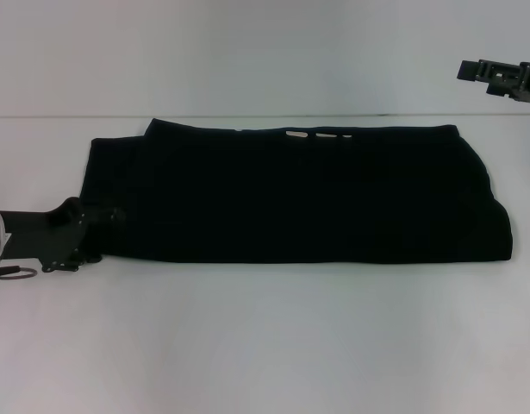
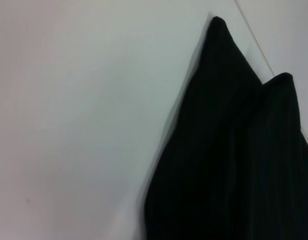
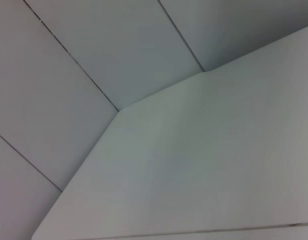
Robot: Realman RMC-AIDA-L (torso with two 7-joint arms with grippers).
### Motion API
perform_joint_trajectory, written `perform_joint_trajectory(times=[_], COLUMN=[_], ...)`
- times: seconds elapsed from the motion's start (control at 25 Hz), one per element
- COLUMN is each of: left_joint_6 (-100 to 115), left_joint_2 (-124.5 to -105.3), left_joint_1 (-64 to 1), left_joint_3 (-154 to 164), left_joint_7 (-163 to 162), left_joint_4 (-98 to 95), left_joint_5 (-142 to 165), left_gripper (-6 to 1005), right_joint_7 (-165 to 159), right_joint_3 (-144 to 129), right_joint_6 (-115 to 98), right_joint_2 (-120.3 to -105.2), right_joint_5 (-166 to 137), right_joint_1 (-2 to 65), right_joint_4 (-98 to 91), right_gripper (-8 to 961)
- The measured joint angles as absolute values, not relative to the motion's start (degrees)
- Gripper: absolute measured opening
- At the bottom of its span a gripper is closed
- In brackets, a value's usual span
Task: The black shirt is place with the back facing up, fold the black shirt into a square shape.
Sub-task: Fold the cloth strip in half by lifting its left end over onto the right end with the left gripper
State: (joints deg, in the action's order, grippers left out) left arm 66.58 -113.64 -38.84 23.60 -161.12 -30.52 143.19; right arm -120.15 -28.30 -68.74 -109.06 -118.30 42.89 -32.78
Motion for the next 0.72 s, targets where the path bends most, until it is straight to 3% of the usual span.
perform_joint_trajectory(times=[0.72], left_joint_6=[66.0], left_joint_2=[-113.55], left_joint_1=[-38.0], left_joint_3=[21.7], left_joint_7=[-159.8], left_joint_4=[-31.0], left_joint_5=[143.7], left_gripper=[439], right_joint_7=[-120.1], right_joint_3=[-28.3], right_joint_6=[-68.7], right_joint_2=[-109.06], right_joint_5=[-118.3], right_joint_1=[42.7], right_joint_4=[-33.4], right_gripper=[876])
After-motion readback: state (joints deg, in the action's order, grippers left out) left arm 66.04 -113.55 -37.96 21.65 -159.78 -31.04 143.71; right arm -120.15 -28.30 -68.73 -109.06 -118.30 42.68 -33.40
